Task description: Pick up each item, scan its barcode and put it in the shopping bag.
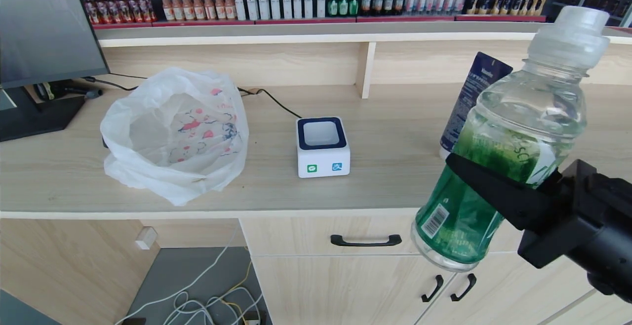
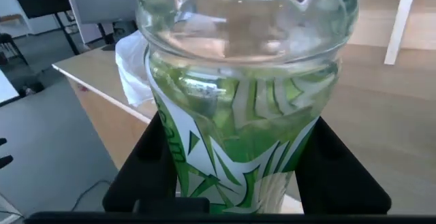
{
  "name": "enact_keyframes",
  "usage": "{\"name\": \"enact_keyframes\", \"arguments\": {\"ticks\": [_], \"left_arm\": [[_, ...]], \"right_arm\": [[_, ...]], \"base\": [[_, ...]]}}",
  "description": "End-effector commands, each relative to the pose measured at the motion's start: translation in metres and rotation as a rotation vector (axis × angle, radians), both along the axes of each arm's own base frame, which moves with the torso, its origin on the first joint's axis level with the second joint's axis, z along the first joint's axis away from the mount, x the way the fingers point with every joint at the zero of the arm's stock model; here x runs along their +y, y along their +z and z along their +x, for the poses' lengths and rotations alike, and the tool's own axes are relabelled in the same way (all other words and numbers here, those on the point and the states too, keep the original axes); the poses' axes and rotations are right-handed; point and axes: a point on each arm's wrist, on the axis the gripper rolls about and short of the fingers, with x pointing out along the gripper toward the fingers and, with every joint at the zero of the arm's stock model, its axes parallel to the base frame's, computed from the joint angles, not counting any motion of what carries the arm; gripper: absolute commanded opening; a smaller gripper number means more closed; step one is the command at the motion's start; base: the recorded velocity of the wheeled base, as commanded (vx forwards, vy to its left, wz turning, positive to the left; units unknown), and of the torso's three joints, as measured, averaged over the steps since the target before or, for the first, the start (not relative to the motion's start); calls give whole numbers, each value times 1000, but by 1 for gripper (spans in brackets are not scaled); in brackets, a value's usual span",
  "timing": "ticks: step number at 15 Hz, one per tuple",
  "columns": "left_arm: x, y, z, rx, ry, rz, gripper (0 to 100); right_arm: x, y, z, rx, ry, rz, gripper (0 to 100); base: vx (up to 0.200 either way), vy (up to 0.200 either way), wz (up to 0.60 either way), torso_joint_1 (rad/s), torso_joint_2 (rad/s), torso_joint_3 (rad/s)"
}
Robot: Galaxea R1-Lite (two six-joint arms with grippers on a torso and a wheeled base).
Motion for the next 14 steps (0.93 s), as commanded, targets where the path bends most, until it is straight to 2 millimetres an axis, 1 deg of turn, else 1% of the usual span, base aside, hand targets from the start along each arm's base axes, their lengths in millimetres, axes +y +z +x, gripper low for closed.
{"name": "enact_keyframes", "arguments": {"ticks": [1,3,6,7,9,10,12,14], "left_arm": [[0,0,0,0,1,0,100],[0,0,0,0,1,0,100],[0,0,0,0,1,0,100],[0,0,0,0,1,0,100],[0,0,0,0,1,0,100],[0,0,0,0,1,0,100],[0,0,0,0,1,0,100],[0,0,0,0,1,0,100]], "right_arm": [[-1,-9,-3,40,67,-12,0],[0,-12,-5,84,155,11,0],[3,-13,-6,167,332,53,0],[7,-14,-3,213,365,77,0],[15,-9,2,260,458,119,0],[20,-5,6,266,508,130,0],[30,-5,14,295,579,172,0],[41,-6,20,260,674,215,0]], "base": [[0,0,0,0,0,0],[0,0,0,0,0,0],[0,0,0,0,0,0],[0,0,0,0,0,0],[0,0,0,0,0,0],[0,0,0,0,0,0],[0,0,0,0,0,0],[0,0,0,0,0,0]]}}
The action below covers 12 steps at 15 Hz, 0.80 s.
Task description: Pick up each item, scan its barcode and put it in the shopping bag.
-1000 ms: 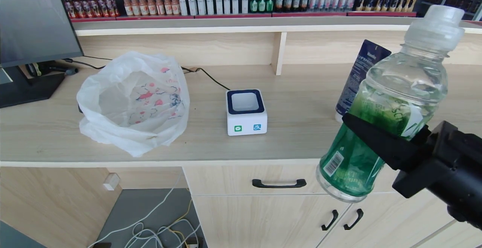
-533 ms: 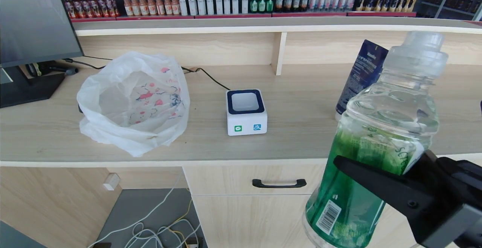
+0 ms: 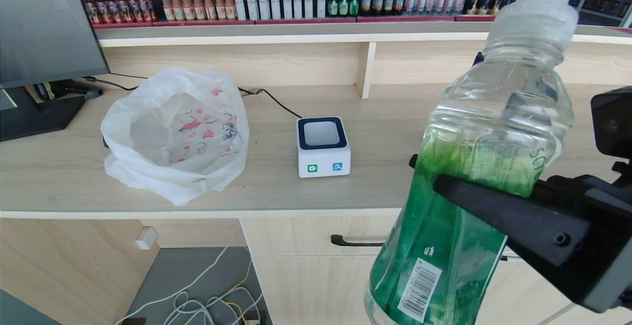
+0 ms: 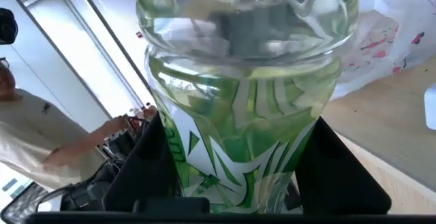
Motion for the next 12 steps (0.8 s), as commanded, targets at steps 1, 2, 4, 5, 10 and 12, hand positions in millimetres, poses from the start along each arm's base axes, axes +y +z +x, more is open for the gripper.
{"name": "enact_keyframes", "arguments": {"ticks": [1,2,4,5,10,12], "left_arm": [[0,0,0,0,0,0,100],[0,0,0,0,-2,0,100],[0,0,0,0,0,0,100],[0,0,0,0,0,0,100],[0,0,0,0,-2,0,100],[0,0,0,0,0,0,100]], "right_arm": [[18,-17,12,35,88,-22,0],[18,-22,10,48,130,-38,0],[18,-24,3,92,225,-53,0],[20,-21,4,106,241,-42,0],[38,-1,18,143,293,29,0],[42,10,24,172,317,68,0]], "base": [[0,0,0,0,0,0],[0,0,0,0,0,0],[0,0,0,0,0,0],[0,0,0,0,0,0],[0,0,0,0,0,0],[0,0,0,0,0,0]]}}
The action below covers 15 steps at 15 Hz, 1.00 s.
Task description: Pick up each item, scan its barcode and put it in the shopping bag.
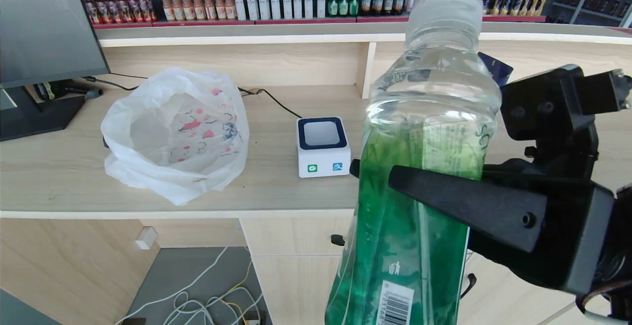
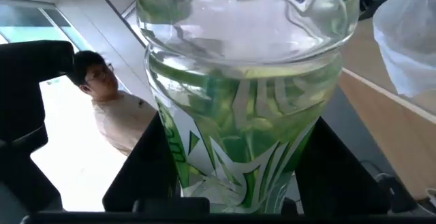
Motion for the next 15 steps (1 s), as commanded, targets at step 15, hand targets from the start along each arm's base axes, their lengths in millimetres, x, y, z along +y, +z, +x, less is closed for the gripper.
{"name": "enact_keyframes", "arguments": {"ticks": [15], "left_arm": [[0,0,0,0,-2,0,100]], "right_arm": [[12,19,30,99,25,68,0]], "base": [[0,0,0,0,0,0]]}}
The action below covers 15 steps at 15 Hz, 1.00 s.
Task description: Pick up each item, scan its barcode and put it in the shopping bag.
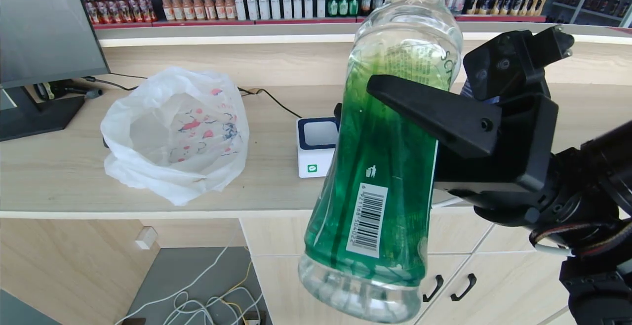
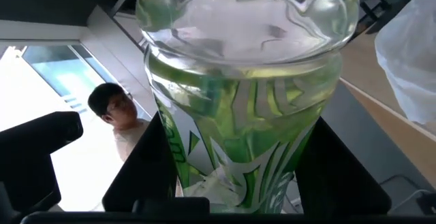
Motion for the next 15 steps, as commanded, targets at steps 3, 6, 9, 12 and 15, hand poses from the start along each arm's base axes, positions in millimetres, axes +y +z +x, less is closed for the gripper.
{"name": "enact_keyframes", "arguments": {"ticks": [3,6,9,12,15], "left_arm": [[0,0,0,0,0,0,100],[0,0,0,0,0,0,100],[0,0,0,0,0,0,100],[0,0,0,0,0,0,100],[0,0,0,0,0,0,100]], "right_arm": [[0,-2,1,5,0,-5,0],[1,-2,1,17,7,-5,0],[1,-2,1,15,6,-3,0],[1,-2,1,15,5,-4,0],[-1,0,0,4,-7,3,0]], "base": [[0,0,0,0,0,0],[0,0,0,0,0,0],[0,0,0,0,0,0],[0,0,0,0,0,0],[0,0,0,0,0,0]]}}
